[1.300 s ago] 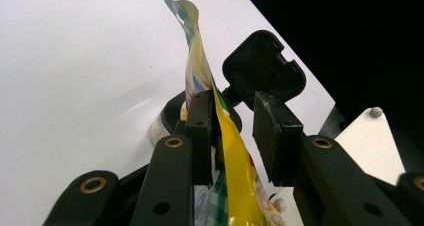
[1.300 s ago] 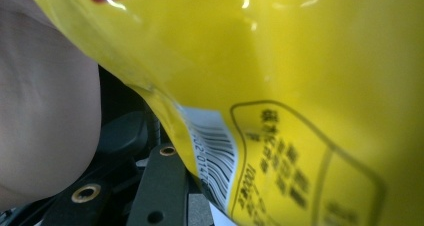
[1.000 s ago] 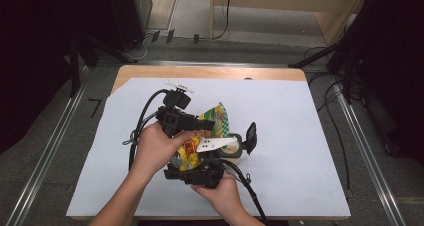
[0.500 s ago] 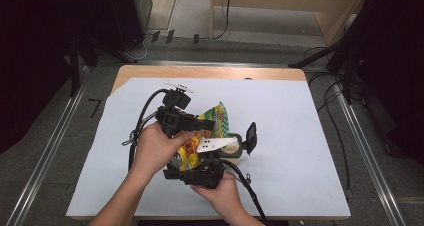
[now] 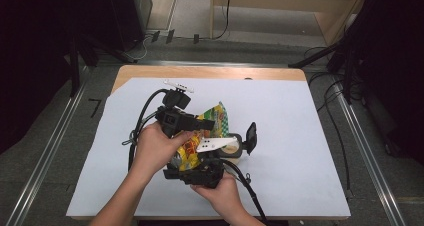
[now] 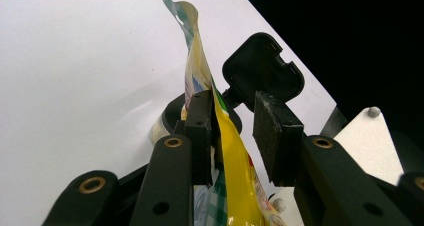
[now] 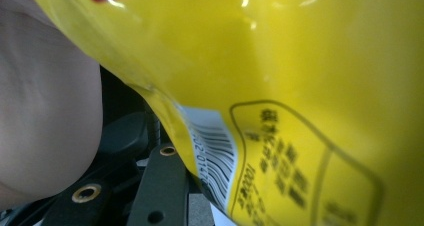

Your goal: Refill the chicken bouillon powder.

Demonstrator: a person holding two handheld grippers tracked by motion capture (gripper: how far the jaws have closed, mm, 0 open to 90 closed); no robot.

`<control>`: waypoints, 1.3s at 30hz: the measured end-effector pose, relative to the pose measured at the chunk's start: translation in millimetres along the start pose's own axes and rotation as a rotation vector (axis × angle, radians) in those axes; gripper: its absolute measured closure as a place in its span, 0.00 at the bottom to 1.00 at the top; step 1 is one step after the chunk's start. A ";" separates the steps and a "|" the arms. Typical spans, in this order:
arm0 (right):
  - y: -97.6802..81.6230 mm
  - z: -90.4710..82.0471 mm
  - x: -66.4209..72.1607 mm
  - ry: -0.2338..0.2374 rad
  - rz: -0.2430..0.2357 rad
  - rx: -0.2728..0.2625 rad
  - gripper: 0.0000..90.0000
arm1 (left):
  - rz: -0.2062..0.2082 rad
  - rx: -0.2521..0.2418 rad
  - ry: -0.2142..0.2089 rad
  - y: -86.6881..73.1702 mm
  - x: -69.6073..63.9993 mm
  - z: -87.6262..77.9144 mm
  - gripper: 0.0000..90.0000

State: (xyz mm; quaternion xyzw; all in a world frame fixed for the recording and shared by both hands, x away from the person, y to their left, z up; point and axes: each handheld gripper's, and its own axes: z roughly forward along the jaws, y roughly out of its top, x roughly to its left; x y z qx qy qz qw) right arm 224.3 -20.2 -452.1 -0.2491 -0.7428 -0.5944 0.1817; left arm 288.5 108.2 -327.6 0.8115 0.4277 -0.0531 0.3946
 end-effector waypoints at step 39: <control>-4.0 -2.8 -2.6 -0.002 0.019 -0.018 0.79 | 0.004 0.015 -0.010 2.1 -0.2 8.2 0.79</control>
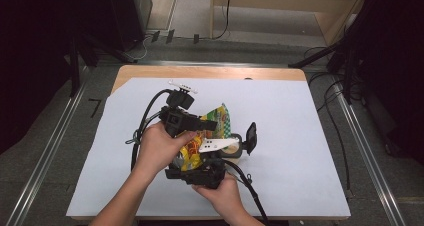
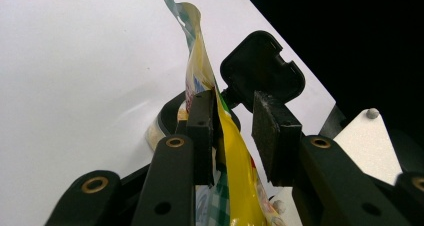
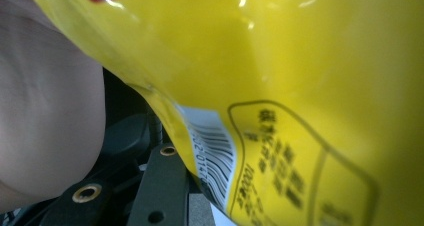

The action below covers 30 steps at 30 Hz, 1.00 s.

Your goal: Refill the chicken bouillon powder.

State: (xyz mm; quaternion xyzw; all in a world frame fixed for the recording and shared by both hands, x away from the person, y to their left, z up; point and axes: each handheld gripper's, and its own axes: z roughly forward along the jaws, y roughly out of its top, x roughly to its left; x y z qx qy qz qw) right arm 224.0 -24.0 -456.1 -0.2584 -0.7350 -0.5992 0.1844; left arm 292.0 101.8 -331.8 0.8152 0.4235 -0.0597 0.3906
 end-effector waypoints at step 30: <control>-1.5 -2.3 1.0 -0.020 0.002 0.006 0.80 | -0.016 0.013 -0.026 1.1 5.4 2.9 0.80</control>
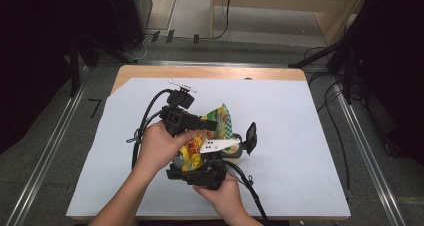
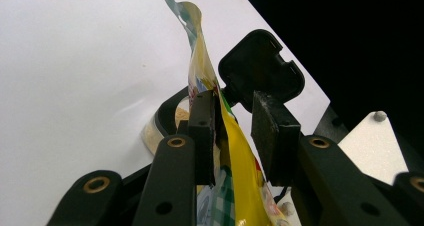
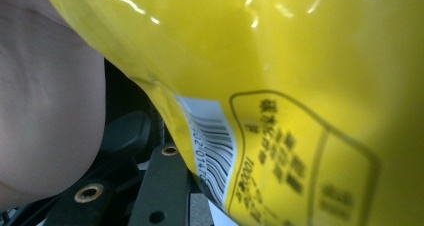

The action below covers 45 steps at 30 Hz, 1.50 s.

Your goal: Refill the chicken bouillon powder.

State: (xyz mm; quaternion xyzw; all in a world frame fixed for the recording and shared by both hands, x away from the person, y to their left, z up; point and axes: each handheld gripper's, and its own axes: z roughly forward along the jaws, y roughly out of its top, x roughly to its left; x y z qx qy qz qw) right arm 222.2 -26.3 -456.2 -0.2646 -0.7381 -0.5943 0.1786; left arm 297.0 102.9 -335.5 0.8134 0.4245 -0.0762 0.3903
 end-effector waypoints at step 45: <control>2.8 -1.5 -0.5 0.006 0.024 0.000 0.80 | -0.009 -0.007 0.000 1.5 0.6 -5.3 0.82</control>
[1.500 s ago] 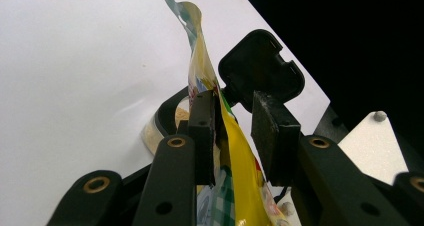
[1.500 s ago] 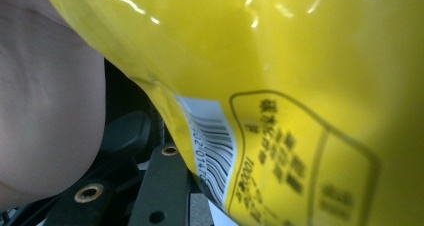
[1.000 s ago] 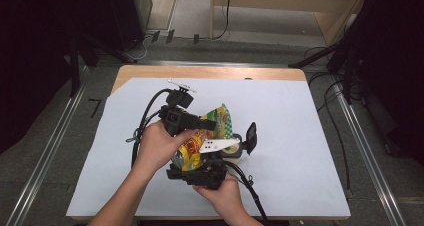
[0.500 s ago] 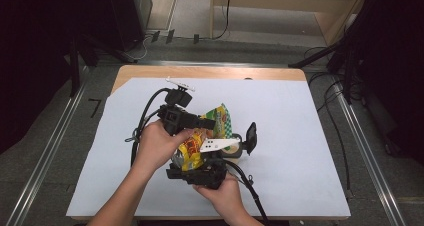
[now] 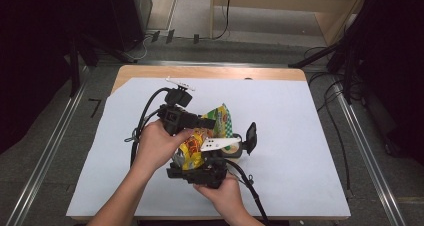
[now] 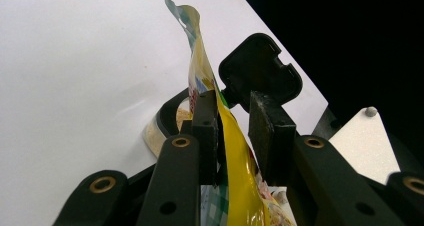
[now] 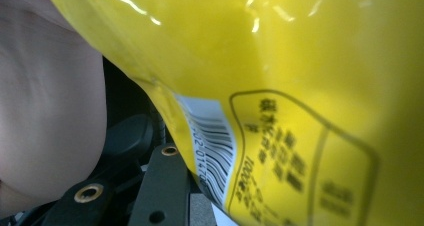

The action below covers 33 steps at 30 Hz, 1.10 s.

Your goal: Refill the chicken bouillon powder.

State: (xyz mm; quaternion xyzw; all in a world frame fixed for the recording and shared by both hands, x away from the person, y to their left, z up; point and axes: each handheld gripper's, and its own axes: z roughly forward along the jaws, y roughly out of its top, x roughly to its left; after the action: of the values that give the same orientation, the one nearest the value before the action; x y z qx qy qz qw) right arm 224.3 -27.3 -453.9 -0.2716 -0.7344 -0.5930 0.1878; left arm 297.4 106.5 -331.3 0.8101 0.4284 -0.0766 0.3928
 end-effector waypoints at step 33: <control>2.2 -0.8 -1.8 0.035 0.012 0.002 0.80 | -0.011 -0.008 -0.001 0.4 0.4 -0.9 0.80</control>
State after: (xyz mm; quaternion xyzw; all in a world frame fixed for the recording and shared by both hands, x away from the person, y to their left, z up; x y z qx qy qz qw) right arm 227.0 -28.1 -453.2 -0.2653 -0.7298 -0.5960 0.2044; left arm 297.8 107.2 -330.7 0.8061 0.4328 -0.0775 0.3960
